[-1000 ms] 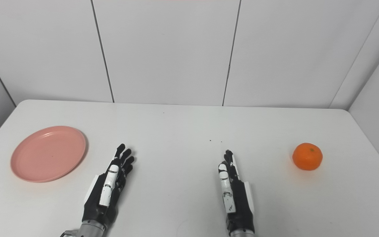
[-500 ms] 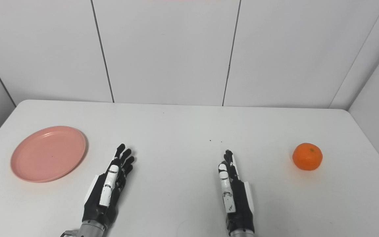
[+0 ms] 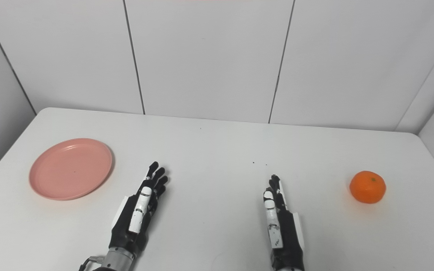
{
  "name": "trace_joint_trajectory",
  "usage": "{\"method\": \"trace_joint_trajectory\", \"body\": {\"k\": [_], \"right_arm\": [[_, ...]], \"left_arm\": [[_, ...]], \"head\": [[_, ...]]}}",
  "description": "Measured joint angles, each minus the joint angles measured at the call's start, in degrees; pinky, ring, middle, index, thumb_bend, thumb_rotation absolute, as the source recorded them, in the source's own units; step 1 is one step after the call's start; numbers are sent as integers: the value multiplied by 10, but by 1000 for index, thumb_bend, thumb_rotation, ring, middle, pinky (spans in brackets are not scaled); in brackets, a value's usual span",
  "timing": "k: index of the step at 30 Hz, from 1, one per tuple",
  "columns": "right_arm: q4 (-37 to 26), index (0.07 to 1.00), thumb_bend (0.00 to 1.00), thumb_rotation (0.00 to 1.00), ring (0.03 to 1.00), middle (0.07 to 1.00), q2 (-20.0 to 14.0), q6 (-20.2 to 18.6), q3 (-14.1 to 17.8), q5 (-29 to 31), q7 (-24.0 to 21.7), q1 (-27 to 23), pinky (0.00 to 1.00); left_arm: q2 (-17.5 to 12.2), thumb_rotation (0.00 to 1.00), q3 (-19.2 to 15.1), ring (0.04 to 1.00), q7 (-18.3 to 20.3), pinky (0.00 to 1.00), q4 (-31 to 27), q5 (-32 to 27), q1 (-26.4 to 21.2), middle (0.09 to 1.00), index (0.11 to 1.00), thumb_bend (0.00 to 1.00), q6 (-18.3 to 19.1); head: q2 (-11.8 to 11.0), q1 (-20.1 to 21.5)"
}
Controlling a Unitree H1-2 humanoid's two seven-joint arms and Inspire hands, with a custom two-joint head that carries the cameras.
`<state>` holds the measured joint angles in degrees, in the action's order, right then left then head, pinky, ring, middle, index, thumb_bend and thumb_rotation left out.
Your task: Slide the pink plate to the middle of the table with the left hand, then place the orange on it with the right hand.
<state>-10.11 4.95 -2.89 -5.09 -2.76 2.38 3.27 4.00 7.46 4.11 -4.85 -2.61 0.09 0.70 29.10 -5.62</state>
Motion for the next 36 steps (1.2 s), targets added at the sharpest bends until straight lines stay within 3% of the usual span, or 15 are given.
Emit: {"method": "trace_joint_trajectory", "body": {"k": [14, 36], "right_arm": [[17, 998, 246, 1000, 984, 994, -28, 28, 8, 28, -24, -1, 1000], [22, 995, 193, 1000, 984, 989, -33, 35, 12, 40, -35, -2, 1000]], "left_arm": [[23, 1000, 13, 952, -24, 952, 22, 43, -9, 969, 967, 399, -18], [31, 1000, 18, 946, -40, 945, 29, 63, -10, 962, 962, 417, -22]], "head": [[-36, -65], [-43, -70]]}}
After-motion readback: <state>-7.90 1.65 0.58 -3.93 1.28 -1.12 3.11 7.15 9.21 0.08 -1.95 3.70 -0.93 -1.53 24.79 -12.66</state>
